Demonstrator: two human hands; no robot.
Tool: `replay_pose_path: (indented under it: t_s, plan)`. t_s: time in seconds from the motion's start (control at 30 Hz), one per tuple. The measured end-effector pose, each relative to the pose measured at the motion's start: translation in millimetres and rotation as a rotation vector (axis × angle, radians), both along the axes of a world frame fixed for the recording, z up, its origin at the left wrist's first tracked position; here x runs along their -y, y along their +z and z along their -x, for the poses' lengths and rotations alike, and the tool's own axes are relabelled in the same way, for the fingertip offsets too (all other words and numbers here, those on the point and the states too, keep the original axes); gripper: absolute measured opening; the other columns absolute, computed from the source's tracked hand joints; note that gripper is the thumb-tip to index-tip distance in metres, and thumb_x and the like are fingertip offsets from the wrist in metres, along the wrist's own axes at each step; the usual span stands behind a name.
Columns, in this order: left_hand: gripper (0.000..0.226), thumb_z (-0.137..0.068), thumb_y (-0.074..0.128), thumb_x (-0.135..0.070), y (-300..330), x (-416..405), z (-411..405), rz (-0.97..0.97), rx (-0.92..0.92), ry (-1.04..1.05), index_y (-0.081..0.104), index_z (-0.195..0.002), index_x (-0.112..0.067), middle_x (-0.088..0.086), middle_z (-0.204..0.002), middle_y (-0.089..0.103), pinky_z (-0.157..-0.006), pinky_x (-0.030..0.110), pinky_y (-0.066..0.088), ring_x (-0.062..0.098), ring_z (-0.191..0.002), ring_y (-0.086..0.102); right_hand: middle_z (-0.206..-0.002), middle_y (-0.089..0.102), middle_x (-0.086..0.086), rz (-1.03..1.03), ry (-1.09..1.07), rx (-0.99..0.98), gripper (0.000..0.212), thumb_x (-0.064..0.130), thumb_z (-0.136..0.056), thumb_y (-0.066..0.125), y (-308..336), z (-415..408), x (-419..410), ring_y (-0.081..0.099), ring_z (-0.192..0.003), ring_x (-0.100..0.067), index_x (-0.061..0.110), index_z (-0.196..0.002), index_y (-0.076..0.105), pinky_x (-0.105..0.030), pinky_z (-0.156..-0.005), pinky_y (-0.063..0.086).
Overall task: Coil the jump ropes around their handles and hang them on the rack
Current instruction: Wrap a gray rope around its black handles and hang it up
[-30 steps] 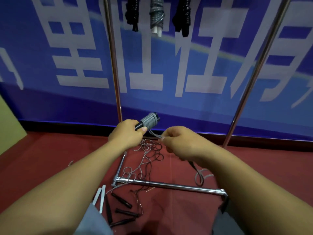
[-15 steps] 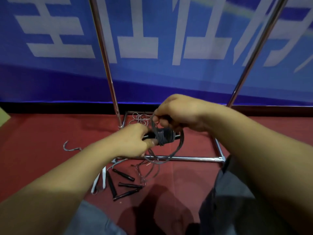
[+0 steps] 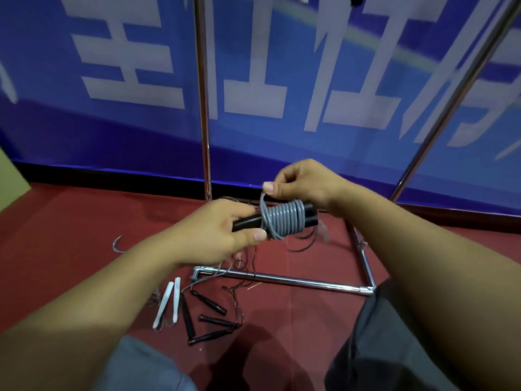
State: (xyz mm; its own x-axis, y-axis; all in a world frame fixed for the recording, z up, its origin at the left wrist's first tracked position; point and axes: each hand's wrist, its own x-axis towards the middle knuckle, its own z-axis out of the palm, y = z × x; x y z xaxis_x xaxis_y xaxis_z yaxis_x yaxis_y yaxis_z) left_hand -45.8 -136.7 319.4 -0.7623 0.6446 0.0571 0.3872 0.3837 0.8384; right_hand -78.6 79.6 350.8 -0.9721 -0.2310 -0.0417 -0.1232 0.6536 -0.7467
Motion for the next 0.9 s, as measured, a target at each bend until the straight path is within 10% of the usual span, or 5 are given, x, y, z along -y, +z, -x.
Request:
replay_pose_path:
  t_s: [0.17, 0.37, 0.7, 0.9]
  plan:
    - [0.028, -0.088, 0.056, -0.031, 16.0, -1.2, 7.0, -0.364, 0.212, 0.051, 0.055, -0.088, -0.003, 0.005, -0.057, 0.053, -0.04, 0.021, 0.039, 0.012, -0.035, 0.04, -0.051, 0.044, 0.004, 0.203, -0.083, 0.029, 0.027, 0.008, -0.083, 0.068, 3.6, -11.1, -1.8, 0.034, -0.05, -0.013, 0.019, -0.06, 0.06, -0.025, -0.047, 0.031]
    - [0.027, -0.102, 0.048, -0.032, 23.7, -29.8, 28.7, -0.573, 0.509, 0.23, 0.06, -0.104, -0.008, 0.001, -0.06, 0.052, -0.045, 0.025, 0.042, 0.01, -0.038, 0.036, -0.069, 0.057, -0.001, 0.221, -0.07, -0.035, 0.009, 0.023, -0.099, 0.062, -2.5, -13.7, -18.1, 0.042, -0.054, -0.01, 0.021, -0.091, 0.066, -0.021, -0.047, 0.036]
    - [0.027, -0.106, 0.043, -0.031, -3.7, -90.1, 65.2, -0.494, 0.668, 0.329, 0.059, -0.102, -0.01, -0.001, -0.059, 0.052, -0.042, 0.021, 0.043, 0.009, -0.039, 0.038, -0.069, 0.068, 0.01, -0.061, -0.117, -0.088, 0.011, 0.033, -0.096, 0.063, -47.6, 4.8, -70.9, 0.062, -0.065, -0.003, 0.027, -0.089, 0.07, -0.025, -0.067, 0.05]
    - [0.029, -0.106, 0.047, -0.03, -33.9, -111.1, 103.1, -0.29, 0.455, 0.483, 0.062, -0.095, -0.008, 0.004, -0.061, 0.054, -0.048, 0.026, 0.047, 0.013, -0.042, 0.045, -0.074, 0.069, 0.009, -0.103, -0.24, -0.03, 0.012, 0.029, -0.092, 0.069, -60.1, 21.4, -95.1, 0.06, -0.065, 0.0, 0.027, -0.097, 0.059, -0.012, -0.055, 0.042]
